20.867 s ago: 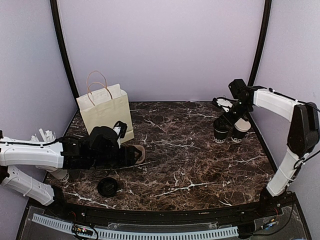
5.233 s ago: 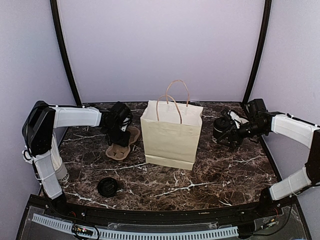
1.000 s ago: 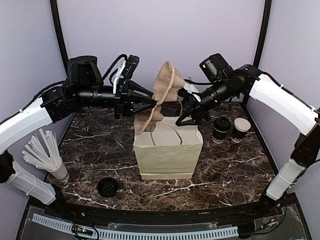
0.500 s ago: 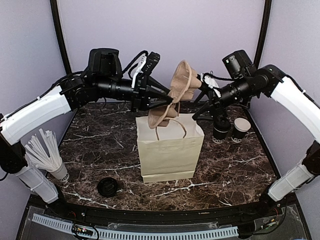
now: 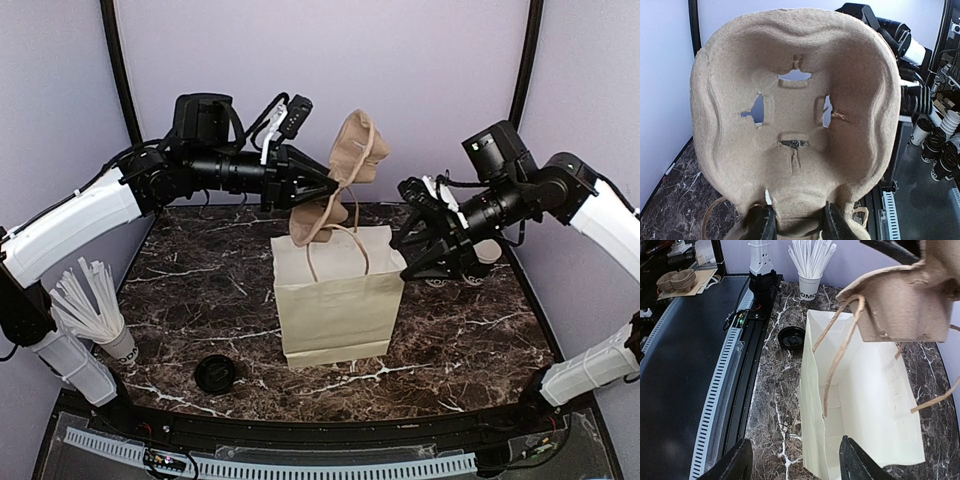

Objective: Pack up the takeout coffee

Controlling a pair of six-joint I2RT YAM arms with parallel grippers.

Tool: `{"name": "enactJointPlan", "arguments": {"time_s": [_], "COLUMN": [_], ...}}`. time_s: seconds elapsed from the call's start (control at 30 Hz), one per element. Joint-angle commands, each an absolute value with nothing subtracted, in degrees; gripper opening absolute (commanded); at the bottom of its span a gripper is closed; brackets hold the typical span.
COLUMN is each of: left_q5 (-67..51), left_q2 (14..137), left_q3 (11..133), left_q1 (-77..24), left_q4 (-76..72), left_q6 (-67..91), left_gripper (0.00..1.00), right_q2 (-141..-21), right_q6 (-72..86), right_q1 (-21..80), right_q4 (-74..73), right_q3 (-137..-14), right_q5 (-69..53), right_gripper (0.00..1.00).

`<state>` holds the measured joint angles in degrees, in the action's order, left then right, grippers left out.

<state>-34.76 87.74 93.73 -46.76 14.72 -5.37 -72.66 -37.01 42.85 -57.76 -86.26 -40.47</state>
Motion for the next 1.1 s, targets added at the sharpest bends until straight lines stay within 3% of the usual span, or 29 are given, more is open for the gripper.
{"name": "enactJointPlan", "arguments": {"time_s": [0.0, 0.33, 0.5, 0.63, 1.07], "left_q5": [-32.6, -33.1, -32.7, -33.1, -37.0], "left_q2": [86.2, 88.1, 88.2, 89.7, 94.1], "left_q3": [93.5, 96.3, 96.4, 97.5, 100.2], "left_q1": [-46.8, -46.8, -46.7, -46.7, -48.2], "left_q4": [12.1, 12.7, 14.1, 17.1, 24.6], "left_q6": [-2.6, -1.4, -1.9, -2.8, -3.1], "left_gripper": [0.23, 0.23, 0.23, 0.23, 0.22], "right_q2": [-73.9, -77.9, -78.7, -78.2, -77.3], "right_q6": [-33.6, -30.7, -36.0, -39.8, -41.0], "right_q1": [48.4, 54.2, 57.6, 59.2, 59.5], "right_q4": [-50.0, -43.9, -48.1, -51.6, -52.4], "right_q3": [-83.7, -86.1, -87.3, -87.1, -86.3], "right_q5": [-32.1, -27.7, -28.4, -28.1, -24.6], "right_gripper": [0.61, 0.57, 0.19, 0.04, 0.03]}}
